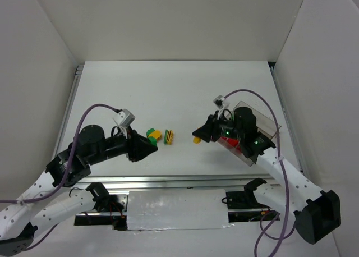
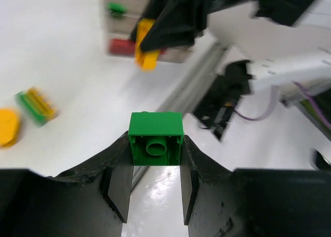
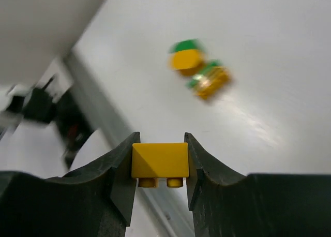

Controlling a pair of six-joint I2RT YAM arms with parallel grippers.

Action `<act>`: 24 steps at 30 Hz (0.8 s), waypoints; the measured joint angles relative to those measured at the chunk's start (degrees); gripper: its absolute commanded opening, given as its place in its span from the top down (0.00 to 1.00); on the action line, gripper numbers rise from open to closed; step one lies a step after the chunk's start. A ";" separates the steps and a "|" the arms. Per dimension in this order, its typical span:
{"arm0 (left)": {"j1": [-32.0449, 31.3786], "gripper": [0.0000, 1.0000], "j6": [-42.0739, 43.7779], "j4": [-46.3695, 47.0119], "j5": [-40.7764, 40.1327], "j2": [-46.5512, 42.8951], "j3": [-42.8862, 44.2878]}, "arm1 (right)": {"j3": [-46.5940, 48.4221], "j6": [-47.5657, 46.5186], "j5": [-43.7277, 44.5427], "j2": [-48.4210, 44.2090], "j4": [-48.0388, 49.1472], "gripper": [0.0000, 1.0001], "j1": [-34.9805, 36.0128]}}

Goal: Sort the legos into containers by color

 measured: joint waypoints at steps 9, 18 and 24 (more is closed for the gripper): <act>0.09 1.00 0.42 -14.32 -18.69 3.78 2.05 | 4.44 16.13 37.38 9.03 -12.96 1.00 -18.38; 0.11 1.00 1.81 -15.15 -18.86 1.40 1.64 | 15.82 22.47 60.04 18.84 -15.52 1.00 -25.22; 0.09 1.00 3.04 -15.15 -16.28 4.81 1.57 | 19.78 22.43 63.87 28.46 -15.43 0.90 -29.31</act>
